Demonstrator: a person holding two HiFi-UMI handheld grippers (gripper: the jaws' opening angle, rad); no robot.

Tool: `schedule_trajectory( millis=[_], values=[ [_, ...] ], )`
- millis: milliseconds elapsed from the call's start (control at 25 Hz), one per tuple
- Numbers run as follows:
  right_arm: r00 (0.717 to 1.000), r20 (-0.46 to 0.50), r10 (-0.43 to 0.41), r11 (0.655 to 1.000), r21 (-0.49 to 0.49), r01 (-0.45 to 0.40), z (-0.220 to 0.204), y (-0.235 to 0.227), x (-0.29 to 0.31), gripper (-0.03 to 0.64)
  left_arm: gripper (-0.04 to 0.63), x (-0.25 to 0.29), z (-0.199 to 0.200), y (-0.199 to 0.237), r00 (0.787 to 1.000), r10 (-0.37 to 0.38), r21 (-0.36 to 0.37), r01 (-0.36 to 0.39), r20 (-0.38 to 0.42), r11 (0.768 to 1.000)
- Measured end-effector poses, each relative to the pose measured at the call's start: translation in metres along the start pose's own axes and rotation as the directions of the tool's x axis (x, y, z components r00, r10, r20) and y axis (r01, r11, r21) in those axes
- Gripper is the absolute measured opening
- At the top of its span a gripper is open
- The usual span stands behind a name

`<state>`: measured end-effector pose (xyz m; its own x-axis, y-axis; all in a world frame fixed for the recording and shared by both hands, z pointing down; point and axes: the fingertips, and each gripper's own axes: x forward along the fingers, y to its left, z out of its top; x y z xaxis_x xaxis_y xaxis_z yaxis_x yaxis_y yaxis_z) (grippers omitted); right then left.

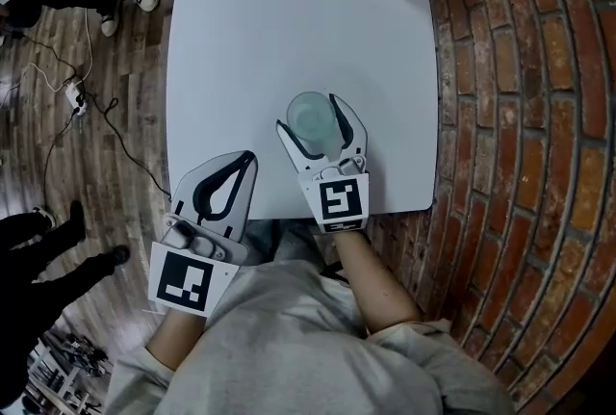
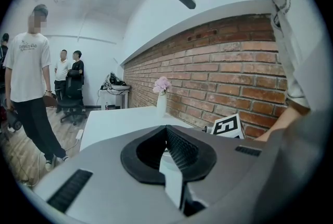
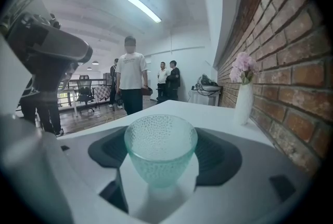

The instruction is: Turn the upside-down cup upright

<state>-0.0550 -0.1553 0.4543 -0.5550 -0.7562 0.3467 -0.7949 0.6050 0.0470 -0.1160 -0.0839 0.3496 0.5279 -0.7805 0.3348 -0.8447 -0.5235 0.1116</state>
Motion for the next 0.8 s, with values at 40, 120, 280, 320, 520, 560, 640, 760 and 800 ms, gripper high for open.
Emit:
schedule_trajectory(
  millis=[40, 120, 280, 320, 520, 560, 640, 760, 800],
  values=[
    [1.0, 0.003, 0.0, 1.0, 0.002, 0.0, 0.002, 0.0, -0.002, 0.379, 0.011, 0.0, 0.001, -0.001, 1.0, -0.002, 0.002, 0.002, 0.002, 1.0],
    [1.0, 0.012, 0.0, 1.0, 0.006, 0.0, 0.008, 0.0, -0.007, 0.379, 0.011, 0.0, 0.002, -0.003, 1.0, -0.005, 0.005, 0.005, 0.006, 1.0],
    [1.0, 0.026, 0.001, 1.0, 0.008, -0.002, 0.02, 0.002, -0.016, 0.378, 0.011, -0.001, 0.005, -0.006, 1.0, -0.012, 0.009, 0.012, 0.015, 1.0],
    [1.0, 0.029, 0.003, 1.0, 0.02, -0.004, 0.02, 0.003, -0.018, 0.378, 0.01, -0.001, 0.005, -0.008, 1.0, -0.014, 0.009, 0.014, 0.017, 1.0],
    [0.999, 0.051, 0.011, 0.993, 0.114, -0.017, 0.023, 0.002, -0.028, 0.378, 0.011, -0.004, 0.006, -0.014, 1.0, -0.017, 0.012, 0.017, 0.022, 1.0],
    [0.998, 0.055, 0.01, 0.991, 0.136, -0.018, 0.023, 0.001, -0.03, 0.377, 0.01, -0.005, 0.007, -0.015, 1.0, -0.018, 0.013, 0.017, 0.025, 1.0],
    [0.998, 0.069, 0.011, 0.981, 0.191, -0.024, 0.024, -0.002, -0.033, 0.377, 0.011, -0.005, 0.008, -0.016, 0.999, -0.019, 0.015, 0.018, 0.028, 1.0],
    [0.995, 0.099, 0.012, 0.958, 0.283, -0.04, 0.027, -0.007, -0.036, 0.378, 0.011, -0.006, 0.008, -0.019, 0.999, -0.019, 0.015, 0.019, 0.027, 1.0],
    [0.994, 0.109, 0.011, 0.947, 0.317, -0.045, 0.028, -0.008, -0.037, 0.377, 0.01, -0.006, 0.009, -0.02, 0.999, -0.02, 0.015, 0.019, 0.026, 1.0]
  ],
)
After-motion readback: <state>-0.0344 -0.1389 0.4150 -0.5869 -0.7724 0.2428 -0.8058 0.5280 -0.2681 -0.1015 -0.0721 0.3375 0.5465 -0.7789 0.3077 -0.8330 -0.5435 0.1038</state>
